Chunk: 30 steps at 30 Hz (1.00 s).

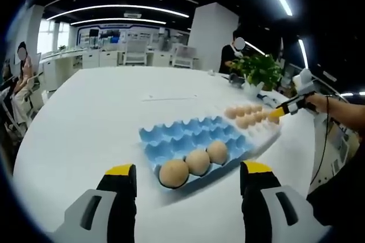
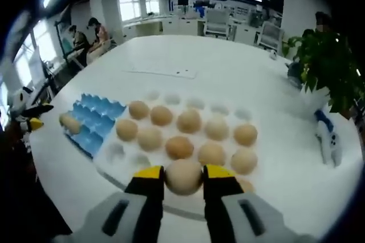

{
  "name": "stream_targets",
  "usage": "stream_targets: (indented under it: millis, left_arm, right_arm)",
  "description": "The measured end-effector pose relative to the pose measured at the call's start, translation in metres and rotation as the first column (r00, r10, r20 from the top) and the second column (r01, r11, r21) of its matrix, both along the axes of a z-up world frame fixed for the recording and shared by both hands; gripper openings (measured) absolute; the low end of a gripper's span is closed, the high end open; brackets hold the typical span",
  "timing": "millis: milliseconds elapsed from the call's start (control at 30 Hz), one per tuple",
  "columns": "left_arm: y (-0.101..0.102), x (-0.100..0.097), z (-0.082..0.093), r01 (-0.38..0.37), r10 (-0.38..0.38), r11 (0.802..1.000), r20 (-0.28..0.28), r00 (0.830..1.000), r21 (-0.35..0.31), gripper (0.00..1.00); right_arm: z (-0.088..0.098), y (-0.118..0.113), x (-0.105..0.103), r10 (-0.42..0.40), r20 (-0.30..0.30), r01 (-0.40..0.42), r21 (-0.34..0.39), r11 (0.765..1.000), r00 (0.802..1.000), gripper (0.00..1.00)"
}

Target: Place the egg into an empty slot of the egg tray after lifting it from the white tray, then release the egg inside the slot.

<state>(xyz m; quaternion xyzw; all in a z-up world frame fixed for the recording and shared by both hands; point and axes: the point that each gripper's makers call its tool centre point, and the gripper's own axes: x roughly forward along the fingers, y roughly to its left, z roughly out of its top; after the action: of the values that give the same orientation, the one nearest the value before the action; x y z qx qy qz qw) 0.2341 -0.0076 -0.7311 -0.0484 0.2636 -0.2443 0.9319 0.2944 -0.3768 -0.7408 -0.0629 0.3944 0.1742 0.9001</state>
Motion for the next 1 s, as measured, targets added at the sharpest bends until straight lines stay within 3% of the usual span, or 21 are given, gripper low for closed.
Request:
stream_targets:
  millis: [100,200,500,733,1000]
  left_arm:
    - [0.000,0.001,0.001,-0.002,0.002,1.000,0.006,1.000,0.001,0.74]
    - [0.001,0.002,0.002,-0.005,0.005,1.000,0.011,1.000,-0.001,0.74]
    - [0.000,0.002,0.003,-0.007,0.007,1.000,0.014,1.000,0.002,0.73]
    - [0.001,0.001,0.003,-0.004,0.004,1.000,0.018,1.000,0.019,0.74]
    - [0.006,0.000,0.002,-0.015,0.015,1.000,0.015,1.000,0.018,0.73]
  right_arm:
    - [0.004,0.012,0.001,0.022,0.013,-0.022,0.025,0.999,1.000,0.26]
    - [0.009,0.034,0.000,0.044,0.014,-0.046,0.102,0.994,0.999,0.26]
    - [0.011,0.117,-0.005,0.182,0.024,-0.182,0.258,0.949,0.983,0.26]
    - [0.001,0.171,-0.013,0.279,0.014,-0.269,0.306,0.913,0.960,0.26]
    - [-0.010,0.206,-0.018,0.340,0.003,-0.321,0.335,0.886,0.940,0.26]
